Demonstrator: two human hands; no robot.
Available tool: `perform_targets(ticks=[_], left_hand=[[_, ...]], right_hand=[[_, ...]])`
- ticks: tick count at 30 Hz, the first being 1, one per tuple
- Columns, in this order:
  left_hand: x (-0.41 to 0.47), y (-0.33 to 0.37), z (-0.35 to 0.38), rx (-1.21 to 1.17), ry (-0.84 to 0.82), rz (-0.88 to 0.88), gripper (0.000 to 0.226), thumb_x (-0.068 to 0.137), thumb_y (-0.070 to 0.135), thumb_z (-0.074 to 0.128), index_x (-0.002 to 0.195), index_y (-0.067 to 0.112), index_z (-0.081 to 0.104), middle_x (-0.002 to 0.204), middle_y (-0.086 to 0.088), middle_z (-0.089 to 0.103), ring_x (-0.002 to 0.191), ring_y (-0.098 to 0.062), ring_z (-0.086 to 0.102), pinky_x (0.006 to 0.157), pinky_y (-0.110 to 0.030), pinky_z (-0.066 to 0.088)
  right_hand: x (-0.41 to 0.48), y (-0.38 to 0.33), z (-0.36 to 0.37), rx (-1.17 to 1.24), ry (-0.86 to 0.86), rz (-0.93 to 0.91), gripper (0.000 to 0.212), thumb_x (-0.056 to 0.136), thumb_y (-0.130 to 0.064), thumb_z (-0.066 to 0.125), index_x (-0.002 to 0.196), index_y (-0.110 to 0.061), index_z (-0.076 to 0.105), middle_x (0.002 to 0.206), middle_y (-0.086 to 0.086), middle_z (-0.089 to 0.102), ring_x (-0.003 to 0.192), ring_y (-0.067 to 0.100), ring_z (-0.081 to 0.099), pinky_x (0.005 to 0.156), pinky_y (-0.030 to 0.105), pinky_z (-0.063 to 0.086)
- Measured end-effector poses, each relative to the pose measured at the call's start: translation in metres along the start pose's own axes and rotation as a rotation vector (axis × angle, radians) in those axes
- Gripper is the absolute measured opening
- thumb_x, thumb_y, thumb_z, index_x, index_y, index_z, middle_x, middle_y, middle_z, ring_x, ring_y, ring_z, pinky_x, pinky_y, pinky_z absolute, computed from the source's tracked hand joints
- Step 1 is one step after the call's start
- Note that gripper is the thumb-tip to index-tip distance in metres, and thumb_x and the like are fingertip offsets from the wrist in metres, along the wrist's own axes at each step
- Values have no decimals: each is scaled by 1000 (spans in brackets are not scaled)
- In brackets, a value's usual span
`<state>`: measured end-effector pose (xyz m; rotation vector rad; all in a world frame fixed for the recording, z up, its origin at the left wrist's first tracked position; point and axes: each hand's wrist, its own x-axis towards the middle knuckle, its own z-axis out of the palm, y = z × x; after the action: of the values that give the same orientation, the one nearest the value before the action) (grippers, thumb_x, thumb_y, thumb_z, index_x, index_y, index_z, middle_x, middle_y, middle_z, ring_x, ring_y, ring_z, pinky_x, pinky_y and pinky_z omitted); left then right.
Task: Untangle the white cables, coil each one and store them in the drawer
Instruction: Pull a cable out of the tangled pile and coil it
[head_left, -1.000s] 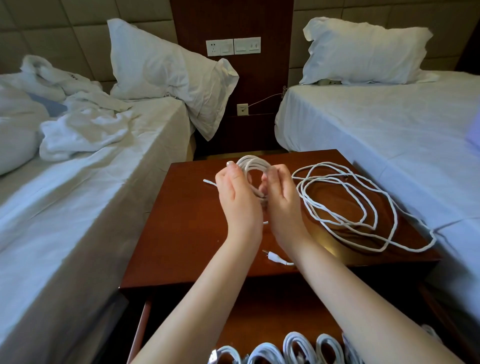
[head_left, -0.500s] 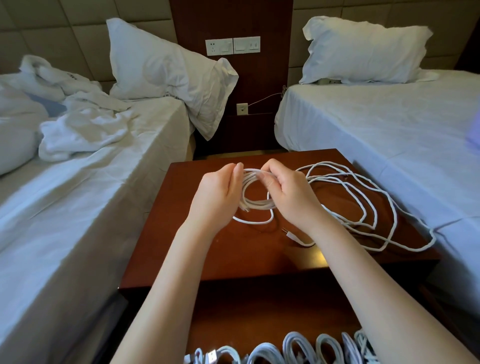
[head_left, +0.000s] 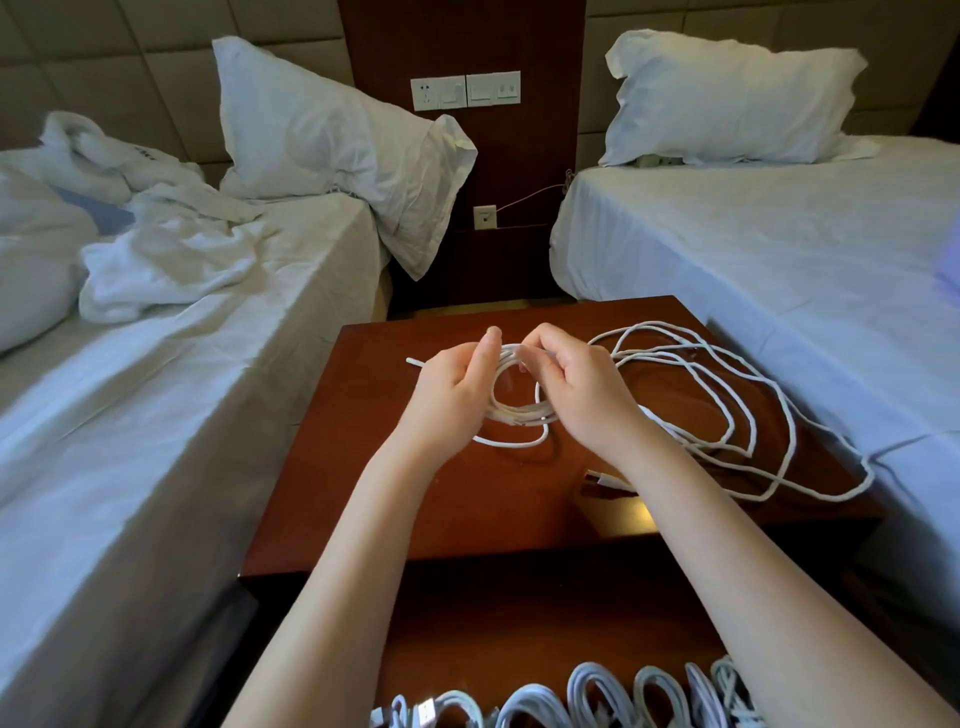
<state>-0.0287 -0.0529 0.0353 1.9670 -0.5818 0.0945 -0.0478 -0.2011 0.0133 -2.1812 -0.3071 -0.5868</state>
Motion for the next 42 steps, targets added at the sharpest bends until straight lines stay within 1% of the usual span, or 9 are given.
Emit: perform_targets(ticks=[6, 11, 16, 21, 26, 29, 33, 35, 42], left_hand=[[3, 0, 13, 58, 244, 80, 47, 102, 26, 39, 55, 21, 36, 50, 9, 35, 42, 0, 39, 45, -13, 28], [9, -10, 6, 92, 323, -40, 48, 103, 28, 36, 57, 15, 38, 53, 3, 39, 46, -6, 36, 45, -13, 30], [11, -12, 5, 99, 316, -98, 49, 103, 29, 36, 56, 15, 34, 53, 3, 36, 49, -8, 32, 44, -16, 29], [10, -14, 3, -29, 279, -144, 47, 103, 31, 36, 61, 10, 42, 54, 0, 41, 48, -11, 38, 47, -19, 31], [9, -14, 1, -165, 208, -158, 50, 102, 35, 38, 83, -7, 57, 63, -10, 48, 57, -22, 48, 50, -27, 38], [8, -13, 5, -57, 273, -62, 47, 102, 29, 40, 63, 3, 47, 55, -4, 43, 50, -10, 43, 45, -17, 31], [8, -14, 7, 138, 390, 71, 48, 101, 18, 44, 54, 18, 30, 49, 5, 32, 44, -3, 40, 46, -11, 30], [8, -19, 4, 205, 420, 91, 49, 101, 19, 45, 55, 20, 28, 50, 6, 31, 42, -9, 34, 45, -12, 30], [12, -42, -3, 296, 526, 93, 47, 100, 21, 46, 56, 20, 29, 50, 7, 34, 46, -10, 31, 45, -21, 24]], right_hand=[[0, -6, 0, 117, 51, 1, 18, 100, -31, 47, 113, -19, 53, 79, -15, 57, 72, -1, 58, 60, 13, 44], [-3, -9, -8, 193, -241, -8, 45, 83, -34, 74, 115, -38, 42, 119, -19, 47, 108, -9, 49, 78, 9, 44], [-3, -8, 1, 115, -189, -66, 35, 75, -28, 82, 89, -34, 51, 109, -21, 45, 102, 0, 51, 80, 7, 41], [-3, -8, 3, 77, -225, -33, 22, 87, -43, 62, 98, -25, 58, 115, -8, 46, 109, -3, 47, 84, 3, 38], [-1, -8, 4, 116, -225, -29, 5, 97, -25, 55, 98, -21, 58, 115, -3, 45, 107, -7, 43, 80, -2, 35], [-1, -9, 4, 111, -224, -24, 2, 97, -23, 55, 98, -24, 56, 114, -6, 44, 102, -6, 46, 77, 3, 38], [-2, -10, -4, 177, -191, -29, 31, 89, -11, 63, 112, -26, 48, 116, -8, 49, 98, -7, 50, 79, 9, 41], [-1, -10, -9, 253, -136, 31, 42, 86, -7, 62, 120, -25, 44, 115, -2, 51, 75, -2, 53, 66, 13, 42], [1, -15, -4, 18, 79, 108, 16, 98, -18, 52, 100, -8, 65, 65, 1, 58, 56, -1, 51, 50, 8, 37]])
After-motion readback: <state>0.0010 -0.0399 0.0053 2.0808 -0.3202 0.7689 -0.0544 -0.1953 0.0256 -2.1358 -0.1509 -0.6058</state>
